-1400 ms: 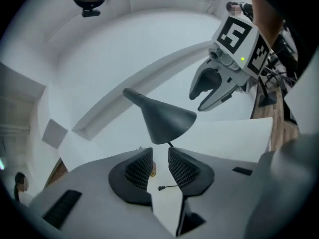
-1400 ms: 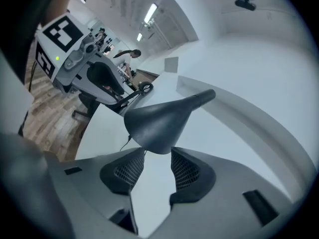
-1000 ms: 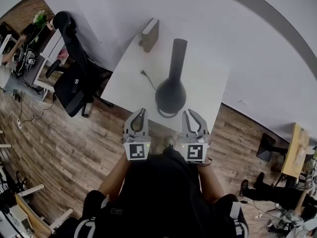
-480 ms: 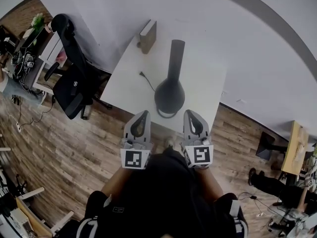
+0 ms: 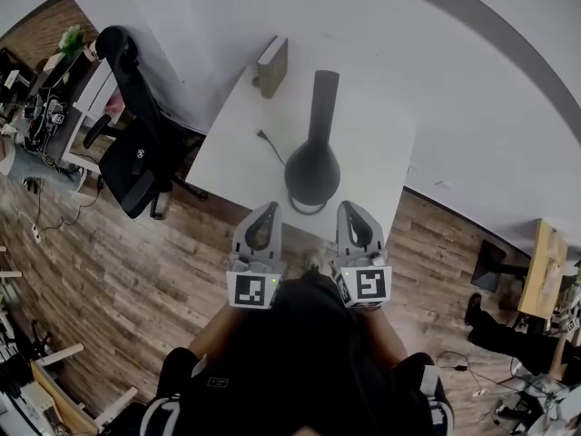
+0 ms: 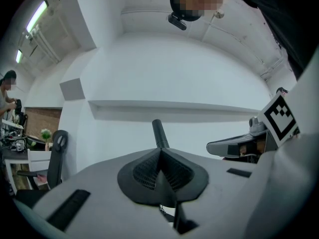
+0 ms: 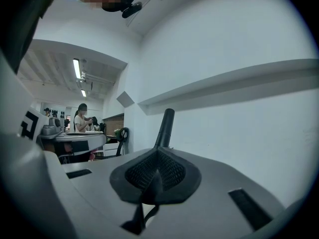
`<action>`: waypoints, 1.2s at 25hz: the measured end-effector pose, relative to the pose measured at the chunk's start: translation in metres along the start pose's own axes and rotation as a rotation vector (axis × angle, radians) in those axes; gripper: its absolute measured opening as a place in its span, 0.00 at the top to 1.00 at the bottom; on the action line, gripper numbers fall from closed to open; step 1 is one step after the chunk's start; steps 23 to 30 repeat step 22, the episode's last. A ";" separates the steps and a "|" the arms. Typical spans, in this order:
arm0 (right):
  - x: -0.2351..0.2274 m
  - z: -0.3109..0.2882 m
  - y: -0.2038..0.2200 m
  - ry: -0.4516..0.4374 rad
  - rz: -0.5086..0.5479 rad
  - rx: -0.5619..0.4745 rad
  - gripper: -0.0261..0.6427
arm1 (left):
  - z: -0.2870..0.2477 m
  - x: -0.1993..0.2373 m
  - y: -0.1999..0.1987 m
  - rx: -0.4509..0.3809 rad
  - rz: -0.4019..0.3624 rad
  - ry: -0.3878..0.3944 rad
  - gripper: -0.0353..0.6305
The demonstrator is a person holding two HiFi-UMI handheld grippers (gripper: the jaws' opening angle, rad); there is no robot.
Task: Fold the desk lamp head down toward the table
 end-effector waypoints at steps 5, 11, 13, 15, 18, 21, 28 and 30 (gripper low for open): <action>0.000 0.004 0.002 0.005 0.008 0.016 0.94 | 0.001 0.001 -0.002 -0.002 -0.001 0.008 0.91; 0.000 0.007 0.004 0.004 0.013 0.004 0.94 | 0.002 -0.004 0.000 0.007 -0.006 0.014 0.91; 0.002 0.005 0.002 0.002 0.010 -0.010 0.94 | 0.003 -0.004 0.001 0.010 -0.004 0.015 0.91; 0.002 0.005 0.002 0.000 0.015 -0.013 0.94 | 0.002 -0.004 0.000 0.011 -0.004 0.014 0.91; 0.001 0.006 0.005 -0.002 0.025 -0.005 0.94 | 0.002 -0.006 0.000 0.009 -0.002 0.011 0.91; 0.003 0.005 0.008 -0.001 0.020 -0.005 0.94 | 0.002 -0.006 0.001 0.007 -0.003 0.012 0.91; 0.004 0.004 0.009 -0.002 0.018 -0.006 0.94 | 0.002 -0.005 0.001 0.005 -0.005 0.013 0.91; 0.004 0.004 0.009 -0.002 0.018 -0.006 0.94 | 0.002 -0.005 0.001 0.005 -0.005 0.013 0.91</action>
Point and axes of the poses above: the fingertips, and each gripper's own axes: z backward along the fingers, x to its left, y out of its underside, the point moved 8 cm from there along z, backward along the fingers, and after that the axes turned 7 degrees about y, right-handed, at the moved point
